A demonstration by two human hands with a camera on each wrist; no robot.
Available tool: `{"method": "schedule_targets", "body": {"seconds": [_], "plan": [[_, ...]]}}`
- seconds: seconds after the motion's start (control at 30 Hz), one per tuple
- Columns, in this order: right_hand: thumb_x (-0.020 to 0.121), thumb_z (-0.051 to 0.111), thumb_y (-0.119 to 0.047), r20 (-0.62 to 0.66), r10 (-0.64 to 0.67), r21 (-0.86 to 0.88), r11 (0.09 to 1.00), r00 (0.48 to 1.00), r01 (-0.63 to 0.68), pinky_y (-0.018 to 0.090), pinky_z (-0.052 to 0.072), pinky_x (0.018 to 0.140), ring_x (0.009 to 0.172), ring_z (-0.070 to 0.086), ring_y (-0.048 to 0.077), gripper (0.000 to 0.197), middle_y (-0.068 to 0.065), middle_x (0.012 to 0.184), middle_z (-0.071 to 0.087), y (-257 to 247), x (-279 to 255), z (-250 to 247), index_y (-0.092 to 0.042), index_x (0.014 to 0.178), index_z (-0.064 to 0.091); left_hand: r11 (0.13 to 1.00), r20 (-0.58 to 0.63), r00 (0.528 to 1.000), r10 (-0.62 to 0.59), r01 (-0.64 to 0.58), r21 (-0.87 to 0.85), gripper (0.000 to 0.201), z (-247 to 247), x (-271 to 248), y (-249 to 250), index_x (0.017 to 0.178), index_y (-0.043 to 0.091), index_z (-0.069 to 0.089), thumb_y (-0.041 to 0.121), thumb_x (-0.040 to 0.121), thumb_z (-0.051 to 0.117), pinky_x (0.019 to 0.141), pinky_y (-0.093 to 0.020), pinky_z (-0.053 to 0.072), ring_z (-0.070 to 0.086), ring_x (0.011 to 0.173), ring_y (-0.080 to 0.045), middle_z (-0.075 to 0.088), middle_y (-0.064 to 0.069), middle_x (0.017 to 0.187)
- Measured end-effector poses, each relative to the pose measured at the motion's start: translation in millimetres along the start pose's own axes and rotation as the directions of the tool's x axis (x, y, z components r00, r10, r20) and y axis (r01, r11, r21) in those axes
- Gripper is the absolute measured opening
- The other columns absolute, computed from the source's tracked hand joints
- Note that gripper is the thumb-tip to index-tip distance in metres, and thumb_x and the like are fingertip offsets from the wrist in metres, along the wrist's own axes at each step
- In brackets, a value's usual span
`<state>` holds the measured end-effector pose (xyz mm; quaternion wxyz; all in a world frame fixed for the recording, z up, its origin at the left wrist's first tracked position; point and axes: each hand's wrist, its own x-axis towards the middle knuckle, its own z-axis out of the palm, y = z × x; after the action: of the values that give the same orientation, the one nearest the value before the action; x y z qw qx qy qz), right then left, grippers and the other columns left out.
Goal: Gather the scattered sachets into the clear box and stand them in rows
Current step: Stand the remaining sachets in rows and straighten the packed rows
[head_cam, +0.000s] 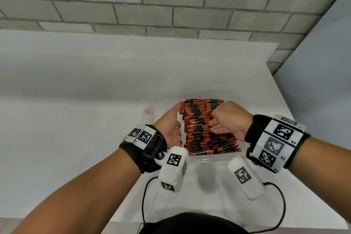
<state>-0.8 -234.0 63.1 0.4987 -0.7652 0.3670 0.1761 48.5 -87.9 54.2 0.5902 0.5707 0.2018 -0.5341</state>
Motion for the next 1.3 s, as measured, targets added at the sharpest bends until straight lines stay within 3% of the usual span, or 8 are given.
{"method": "schedule_targets", "body": {"seconds": [0.2,0.4,0.53,0.73,0.9,1.03,1.2,1.3], "plan": [[0.089,0.046,0.0,0.007,0.062,0.078,0.995,0.998,-0.062,0.028,0.056,0.072,0.085,0.065,0.023,0.024,0.021,0.116,0.06,1.9,-3.1,2.4,-0.002,0.111,0.055,1.0,0.026,1.0,-0.015,0.015,0.014,0.086,2.3,-0.4,-2.4,0.149,-0.001,0.024,0.062,0.093,0.038,0.094,-0.034,0.044,0.028,0.137,-0.028,0.022,-0.013,0.15],[0.089,0.046,-0.003,0.037,0.079,0.091,0.992,0.996,-0.083,0.031,0.055,0.08,0.097,0.062,0.028,0.051,0.021,0.128,0.054,4.4,-5.0,4.1,-0.001,0.139,0.04,0.999,0.079,0.997,-0.025,0.021,0.046,0.083,0.7,9.5,-5.2,0.139,-0.004,0.037,0.064,0.091,0.041,0.061,-0.038,0.049,0.063,0.087,-0.028,0.063,-0.018,0.112],[0.091,0.046,-0.003,0.069,0.076,0.105,0.991,0.995,-0.083,0.033,0.055,0.085,0.1,0.062,0.031,0.052,0.026,0.128,0.053,4.1,-5.4,5.1,0.001,0.141,0.035,0.998,0.092,0.996,-0.014,0.008,0.056,0.062,1.2,12.8,-9.7,0.098,0.001,0.058,0.062,0.091,0.044,0.063,-0.039,0.048,0.063,0.085,-0.03,0.066,-0.019,0.094],[0.087,0.048,-0.001,0.032,0.078,0.139,0.987,0.996,-0.082,0.025,0.055,0.07,0.086,0.064,0.022,0.038,0.014,0.101,0.059,7.5,-1.5,3.7,0.0,0.126,0.048,0.995,0.07,0.997,-0.016,0.009,0.099,0.06,-0.7,19.3,-11.0,0.086,0.005,0.054,0.062,0.093,0.037,0.058,-0.034,0.042,0.059,0.081,-0.025,0.063,-0.015,0.092],[0.082,0.05,0.0,0.044,0.104,0.142,0.984,0.994,-0.109,0.033,0.057,0.082,0.096,0.065,0.026,0.048,0.017,0.124,0.058,7.7,1.3,13.4,-0.001,0.129,0.048,0.995,0.092,0.996,-0.019,0.01,0.096,0.066,0.4,24.5,-13.7,0.096,0.007,0.062,0.065,0.093,0.033,0.068,-0.033,0.049,0.063,0.084,-0.024,0.069,-0.012,0.088],[0.084,0.048,0.003,0.038,0.101,0.196,0.975,0.994,-0.106,0.028,0.056,0.076,0.092,0.064,0.024,0.041,0.018,0.118,0.058,7.1,5.2,9.9,0.001,0.125,0.049,0.985,0.055,0.997,0.058,-0.067,0.16,0.082,-4.7,24.9,-10.0,0.143,0.006,0.038,0.069,0.091,0.029,0.112,-0.04,0.025,0.032,0.14,-0.027,0.035,-0.015,0.152],[0.08,0.044,0.006,0.032,0.115,0.157,0.981,0.993,-0.118,0.047,0.049,0.097,0.119,0.052,0.042,0.036,0.029,0.13,0.052,4.7,4.6,14.4,0.004,0.114,0.054,0.991,0.1,0.988,0.118,-0.123,0.046,0.07,-1.6,30.3,-9.1,0.116,0.008,0.06,0.068,0.09,0.035,0.08,-0.031,0.05,0.061,0.105,-0.023,0.063,-0.013,0.122],[0.081,0.044,0.005,0.023,0.13,0.168,0.977,0.991,-0.132,0.045,0.05,0.095,0.117,0.054,0.041,0.027,0.026,0.109,0.061,3.9,3.7,12.3,0.001,0.105,0.056,0.99,0.08,0.988,0.133,-0.136,0.034,0.074,-4.2,33.0,-9.6,0.129,0.007,0.051,0.068,0.091,0.035,0.085,-0.032,0.047,0.057,0.113,-0.024,0.058,-0.014,0.131]]}}
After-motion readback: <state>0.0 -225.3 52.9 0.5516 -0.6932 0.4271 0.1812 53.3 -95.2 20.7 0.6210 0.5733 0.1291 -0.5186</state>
